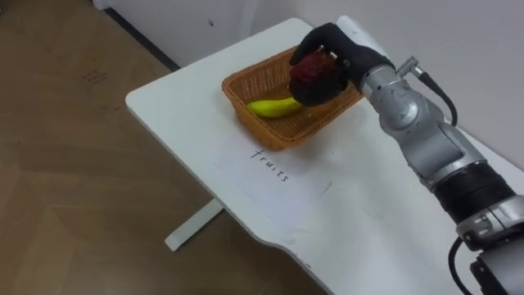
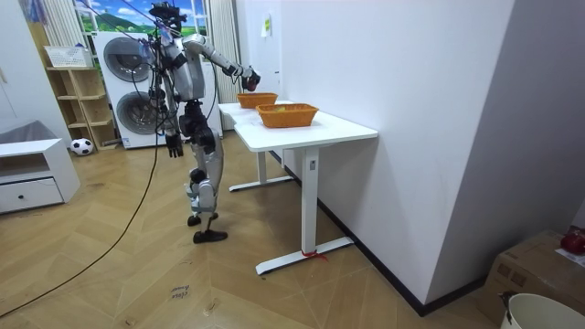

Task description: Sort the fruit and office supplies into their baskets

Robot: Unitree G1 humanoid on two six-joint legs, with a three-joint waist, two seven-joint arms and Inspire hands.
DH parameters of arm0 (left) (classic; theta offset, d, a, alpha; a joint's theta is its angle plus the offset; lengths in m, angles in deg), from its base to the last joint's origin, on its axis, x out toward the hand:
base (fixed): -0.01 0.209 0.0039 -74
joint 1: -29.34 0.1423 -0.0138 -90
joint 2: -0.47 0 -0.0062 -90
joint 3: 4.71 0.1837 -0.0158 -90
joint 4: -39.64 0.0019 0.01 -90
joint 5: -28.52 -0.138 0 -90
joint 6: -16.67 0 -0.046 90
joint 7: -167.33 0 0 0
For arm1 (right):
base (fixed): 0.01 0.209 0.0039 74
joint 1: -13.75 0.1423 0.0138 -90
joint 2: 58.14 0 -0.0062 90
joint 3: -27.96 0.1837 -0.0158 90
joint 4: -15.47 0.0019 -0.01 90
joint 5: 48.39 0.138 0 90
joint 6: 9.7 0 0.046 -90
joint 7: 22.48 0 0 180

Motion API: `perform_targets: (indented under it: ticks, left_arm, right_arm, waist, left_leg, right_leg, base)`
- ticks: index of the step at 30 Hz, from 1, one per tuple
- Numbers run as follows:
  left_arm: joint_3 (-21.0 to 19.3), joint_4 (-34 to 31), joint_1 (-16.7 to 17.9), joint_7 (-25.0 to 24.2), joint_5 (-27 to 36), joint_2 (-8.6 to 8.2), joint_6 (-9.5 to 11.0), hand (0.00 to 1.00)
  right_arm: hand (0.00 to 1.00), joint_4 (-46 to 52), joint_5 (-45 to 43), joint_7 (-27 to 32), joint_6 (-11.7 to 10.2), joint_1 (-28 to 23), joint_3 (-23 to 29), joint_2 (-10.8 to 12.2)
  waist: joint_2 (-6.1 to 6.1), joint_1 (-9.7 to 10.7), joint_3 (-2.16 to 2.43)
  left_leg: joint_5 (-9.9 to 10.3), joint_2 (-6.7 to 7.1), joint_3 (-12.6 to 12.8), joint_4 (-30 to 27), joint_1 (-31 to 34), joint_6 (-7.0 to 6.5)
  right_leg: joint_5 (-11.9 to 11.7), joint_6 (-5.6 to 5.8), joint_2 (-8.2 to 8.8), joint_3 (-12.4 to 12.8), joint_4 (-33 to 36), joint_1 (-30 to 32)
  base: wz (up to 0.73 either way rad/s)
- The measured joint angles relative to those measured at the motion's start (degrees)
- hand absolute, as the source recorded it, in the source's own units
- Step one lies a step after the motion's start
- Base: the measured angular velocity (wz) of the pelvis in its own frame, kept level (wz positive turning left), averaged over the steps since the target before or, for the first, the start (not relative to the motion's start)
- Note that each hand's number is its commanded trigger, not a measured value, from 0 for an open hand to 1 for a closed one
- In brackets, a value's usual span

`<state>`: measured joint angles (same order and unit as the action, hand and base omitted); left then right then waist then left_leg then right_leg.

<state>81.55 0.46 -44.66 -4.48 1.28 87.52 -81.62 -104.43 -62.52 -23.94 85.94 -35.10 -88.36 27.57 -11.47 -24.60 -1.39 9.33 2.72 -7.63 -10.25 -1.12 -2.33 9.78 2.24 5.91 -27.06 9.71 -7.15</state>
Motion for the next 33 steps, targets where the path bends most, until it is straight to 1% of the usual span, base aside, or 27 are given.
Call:
perform_targets:
  ticks: [4,5,6,7,9,10,11,12,17,25,30,33]
  left_arm:
    - [0.0,-0.2,0.0,0.0,0.0,-0.03,0.0,0.00]
    - [0.0,-0.2,0.0,0.0,0.0,-0.03,0.0,0.00]
    - [0.0,-0.2,0.1,0.0,0.0,-0.03,0.0,0.00]
    - [0.0,-0.2,0.1,0.0,0.0,-0.03,0.0,0.00]
    - [0.0,-0.2,0.1,-0.1,0.0,-0.02,0.0,0.00]
    - [0.0,-0.2,0.1,-0.1,0.0,-0.03,-0.1,0.00]
    - [0.0,-0.2,0.1,-0.1,0.0,-0.04,-0.1,0.00]
    - [0.0,-0.2,0.1,0.0,0.0,-0.03,-0.1,0.00]
    - [0.0,-0.2,-0.1,0.0,-0.9,-0.26,-0.1,0.00]
    - [0.0,-0.2,-0.3,0.0,-1.6,-0.33,0.0,0.00]
    - [0.0,-0.2,-0.5,0.0,-1.7,-0.31,0.0,0.00]
    - [0.0,-0.2,-0.7,0.0,-1.7,-0.26,0.0,0.00]
  right_arm:
    - [1.00,-1.9,0.0,0.0,0.0,0.0,0.0,0.0]
    - [0.94,-2.0,0.0,0.0,0.0,0.0,0.0,0.0]
    - [0.84,-2.3,0.0,0.0,-0.1,0.0,0.0,0.0]
    - [0.78,-2.8,0.0,0.0,-0.1,0.0,0.0,0.1]
    - [0.51,-3.5,0.0,0.0,-0.1,0.0,0.0,0.3]
    - [0.35,-4.0,0.1,0.0,-0.1,0.0,0.0,0.4]
    - [0.05,-4.3,0.1,0.0,-0.1,0.0,0.0,0.4]
    - [0.00,-4.9,0.1,0.0,-0.1,0.0,0.0,0.4]
    - [0.00,-6.3,0.0,0.0,-0.1,0.0,0.0,0.4]
    - [0.00,-6.8,-0.2,0.0,-0.1,0.0,0.0,0.4]
    - [0.00,-6.8,-0.2,0.0,-0.1,0.0,0.0,0.4]
    - [0.00,-6.7,-1.9,0.0,-0.2,0.0,0.0,0.4]
  waist:
    - [-0.02,-0.9,0.01]
    - [-0.02,-1.0,0.01]
    - [-0.05,-1.0,0.03]
    - [-0.14,-1.1,0.09]
    - [-0.19,-1.1,0.08]
    - [-0.28,-1.2,0.12]
    - [-0.28,-1.2,0.12]
    - [-0.35,-1.2,0.11]
    - [-0.67,-1.6,-0.09]
    - [-0.65,-2.4,-0.16]
    - [-0.61,-2.3,-0.18]
    - [-0.62,-2.2,-0.18]
  left_leg:
    - [0.0,-0.03,-0.1,0.1,0.0,0.00]
    - [0.0,-0.04,-0.1,0.1,0.1,0.00]
    - [0.0,-0.04,-0.1,0.1,0.2,0.00]
    - [0.0,-0.04,-0.1,0.1,0.3,0.00]
    - [0.0,-0.04,-0.1,0.1,0.3,0.00]
    - [0.0,-0.05,-0.1,0.1,0.3,0.00]
    - [0.0,-0.05,-0.1,0.1,0.3,0.00]
    - [0.0,-0.06,0.0,0.1,0.3,-0.01]
    - [0.0,-0.08,0.4,0.1,0.4,0.00]
    - [0.0,-0.07,0.5,0.1,0.4,0.00]
    - [0.0,-0.10,0.3,0.1,0.5,-0.01]
    - [0.0,-0.08,0.1,0.0,0.6,-0.01]
  right_leg:
    - [0.0,0.00,-0.02,0.0,0.0,0.1]
    - [0.0,0.00,-0.02,0.0,0.0,0.1]
    - [0.0,0.00,-0.02,0.0,0.0,0.2]
    - [0.0,0.00,-0.02,0.0,0.0,0.2]
    - [0.0,0.00,-0.03,0.0,0.0,0.3]
    - [0.0,0.00,-0.03,0.1,0.0,0.3]
    - [0.0,0.00,-0.02,0.1,0.0,0.3]
    - [0.0,0.00,-0.02,0.1,0.0,0.3]
    - [0.0,0.00,-0.02,0.2,0.0,0.3]
    - [0.0,0.00,-0.02,0.2,0.0,0.3]
    - [0.0,0.01,-0.01,0.2,0.0,0.3]
    - [0.0,0.01,-0.01,0.1,0.0,0.3]
  base:
    - [0.00]
    - [0.00]
    - [0.00]
    - [0.00]
    - [0.00]
    - [0.00]
    - [0.00]
    - [0.00]
    - [-0.01]
    - [0.00]
    - [0.00]
    - [0.00]
